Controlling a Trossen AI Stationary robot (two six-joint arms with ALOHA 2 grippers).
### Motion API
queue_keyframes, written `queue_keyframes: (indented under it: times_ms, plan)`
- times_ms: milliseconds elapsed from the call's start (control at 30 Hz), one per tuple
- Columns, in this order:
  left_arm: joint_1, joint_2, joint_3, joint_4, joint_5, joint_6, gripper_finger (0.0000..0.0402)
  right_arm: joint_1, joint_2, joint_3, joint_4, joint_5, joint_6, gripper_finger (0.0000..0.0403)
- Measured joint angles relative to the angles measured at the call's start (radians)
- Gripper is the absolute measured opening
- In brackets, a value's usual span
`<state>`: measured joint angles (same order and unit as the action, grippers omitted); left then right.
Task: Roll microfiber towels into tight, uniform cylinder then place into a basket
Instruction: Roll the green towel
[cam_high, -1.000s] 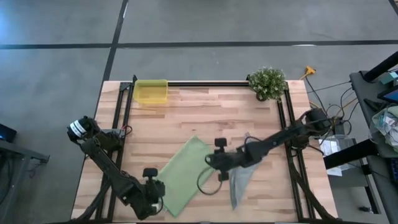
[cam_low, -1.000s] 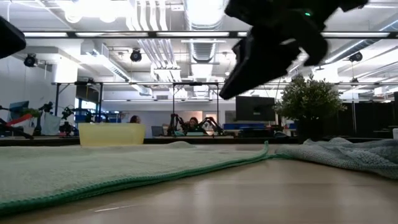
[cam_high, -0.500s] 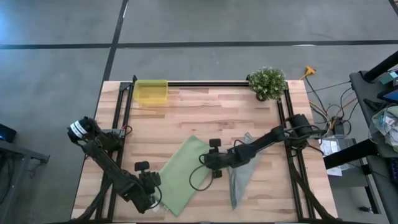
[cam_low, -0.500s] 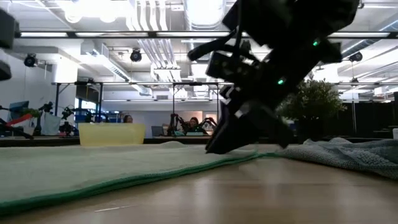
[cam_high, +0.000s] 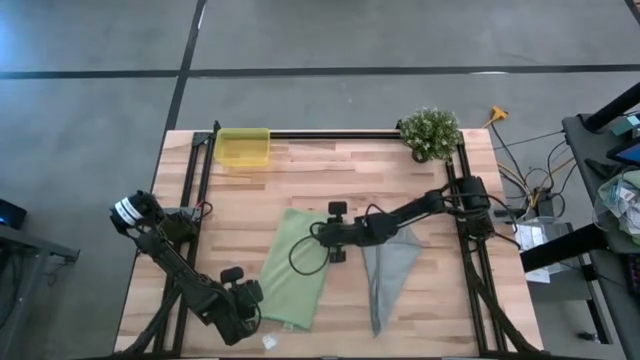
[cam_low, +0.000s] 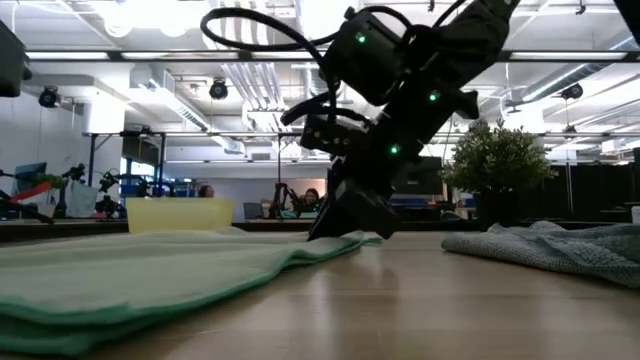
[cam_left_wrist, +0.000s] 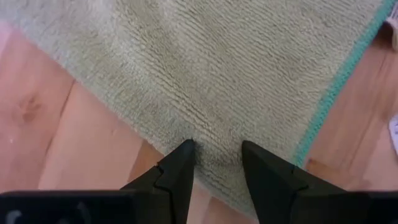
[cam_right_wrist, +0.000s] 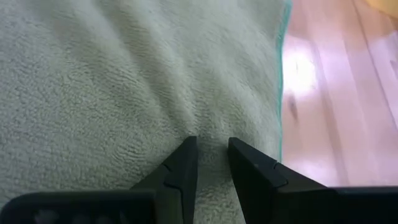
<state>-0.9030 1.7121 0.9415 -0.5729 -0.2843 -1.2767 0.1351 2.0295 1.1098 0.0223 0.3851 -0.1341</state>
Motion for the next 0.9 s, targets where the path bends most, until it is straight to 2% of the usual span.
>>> queue_keyframes:
  times_ms: [100,200,267,367,500,633,733,833,900]
  plan:
    - [0.000,0.003,0.013,0.017,0.012,-0.015,0.0122,0.003,-0.020,0.004,-0.034,0.000,-0.005,0.0088]
    - [-0.012,0.006,0.046,0.009,0.024,0.154,0.0122,0.030,-0.060,0.006,-0.072,0.005,-0.012,0.0088]
    - [-0.031,0.001,0.076,-0.049,-0.040,0.228,0.0122,0.059,-0.100,-0.002,-0.075,0.005,-0.024,0.0088]
    - [-0.043,-0.006,0.113,-0.150,-0.118,0.253,0.0122,0.116,-0.159,-0.019,-0.080,0.006,-0.038,0.0089]
    - [-0.051,-0.009,0.123,-0.161,-0.136,0.292,0.0122,0.206,-0.215,-0.027,-0.064,-0.047,-0.066,0.0089]
    - [-0.057,-0.009,0.108,-0.178,-0.070,0.312,0.0122,0.303,-0.214,-0.025,-0.024,-0.119,-0.078,0.0089]
    - [-0.074,-0.009,0.100,-0.179,-0.035,0.401,0.0122,0.366,-0.193,-0.014,-0.008,-0.145,-0.159,0.0089]
    - [-0.094,-0.010,0.102,-0.172,-0.044,0.527,0.0122,0.417,-0.164,0.000,-0.007,-0.135,-0.265,0.0089]
    - [-0.106,-0.010,0.109,-0.165,-0.086,0.601,0.0122,0.441,-0.147,0.010,-0.007,-0.102,-0.318,0.0089]
